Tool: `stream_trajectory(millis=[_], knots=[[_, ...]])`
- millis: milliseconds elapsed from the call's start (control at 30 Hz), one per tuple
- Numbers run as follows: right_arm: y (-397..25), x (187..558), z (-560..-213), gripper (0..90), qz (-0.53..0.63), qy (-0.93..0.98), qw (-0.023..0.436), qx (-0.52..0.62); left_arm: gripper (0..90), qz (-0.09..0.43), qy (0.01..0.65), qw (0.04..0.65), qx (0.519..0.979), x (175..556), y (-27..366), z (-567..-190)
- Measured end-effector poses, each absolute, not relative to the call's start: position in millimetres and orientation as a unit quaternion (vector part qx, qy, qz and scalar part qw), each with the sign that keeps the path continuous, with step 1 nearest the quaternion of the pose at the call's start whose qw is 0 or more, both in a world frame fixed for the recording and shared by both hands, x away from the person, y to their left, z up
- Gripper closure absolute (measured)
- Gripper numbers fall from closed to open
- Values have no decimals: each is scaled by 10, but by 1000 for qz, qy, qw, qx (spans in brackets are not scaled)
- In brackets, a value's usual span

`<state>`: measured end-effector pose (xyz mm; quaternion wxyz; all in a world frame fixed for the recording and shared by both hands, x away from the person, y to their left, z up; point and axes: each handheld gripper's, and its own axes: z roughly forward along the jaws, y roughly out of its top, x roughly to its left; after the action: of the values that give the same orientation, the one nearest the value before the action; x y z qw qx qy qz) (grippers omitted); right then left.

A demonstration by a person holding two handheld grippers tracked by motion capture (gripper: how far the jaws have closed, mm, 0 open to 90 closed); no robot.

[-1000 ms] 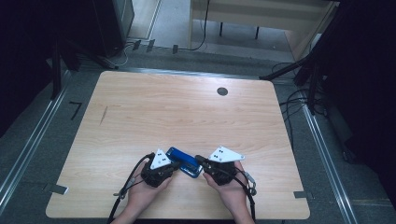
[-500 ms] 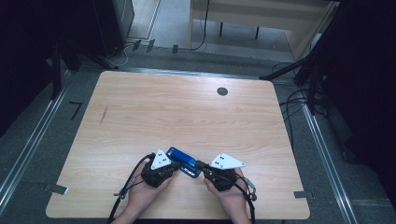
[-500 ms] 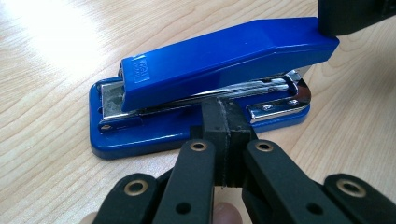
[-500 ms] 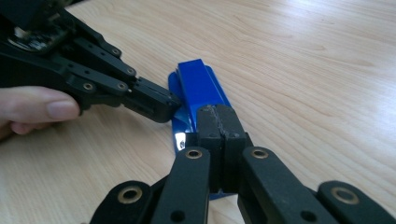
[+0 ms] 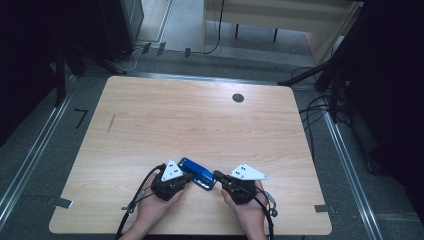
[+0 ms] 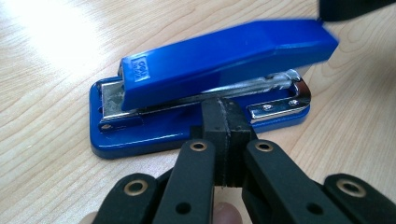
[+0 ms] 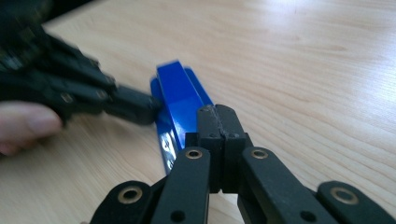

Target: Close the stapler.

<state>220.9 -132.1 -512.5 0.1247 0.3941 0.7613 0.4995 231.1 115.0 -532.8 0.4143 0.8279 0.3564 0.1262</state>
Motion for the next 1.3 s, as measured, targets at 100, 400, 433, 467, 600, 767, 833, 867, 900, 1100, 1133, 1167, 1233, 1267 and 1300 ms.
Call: stream_trajectory(millis=[100,400,433,467,600,767,833,867,900,1100,1133,1167,1233,1267,1300], knots=[[-1342,2180,-5097,900,499,762,134,389,900,126,358,414,828,2316,1151,-5328],[-1297,2043,-5135,900,499,765,134,384,900,123,359,423,823,2307,1176,-5324],[-1287,2024,-5138,900,498,767,134,383,900,123,359,424,822,2303,1182,-5322],[-1277,2011,-5146,900,498,767,134,381,900,122,359,427,821,2302,1192,-5322],[-1240,1959,-5199,900,494,769,132,384,900,121,366,439,812,2279,1255,-5306],[-1210,1948,-5234,900,493,768,132,387,900,136,373,443,804,2221,1401,-5275],[-1186,1942,-5244,900,494,768,133,386,795,138,383,454,792,2199,1504,-5264],[-1169,1937,-5254,900,494,768,132,385,752,138,390,463,784,2185,1561,-5259],[-1152,1931,-5266,900,493,770,131,384,714,139,394,470,778,2173,1621,-5254],[-1084,1926,-5288,900,490,775,130,378,519,190,416,486,745,2076,1957,-5275],[-1080,1927,-5290,900,490,774,130,379,490,197,423,487,739,2061,2008,-5270],[-1078,1929,-5292,900,490,774,130,379,440,208,438,474,735,2044,2056,-5258],[-1073,1934,-5300,900,488,775,132,380,363,223,448,461,733,2024,2126,-5246],[-1070,1936,-5305,900,488,775,133,380,338,229,456,454,731,2015,2165,-5238],[-1068,1938,-5308,900,488,774,133,380,306,231,464,449,728,2009,2208,-5229]])
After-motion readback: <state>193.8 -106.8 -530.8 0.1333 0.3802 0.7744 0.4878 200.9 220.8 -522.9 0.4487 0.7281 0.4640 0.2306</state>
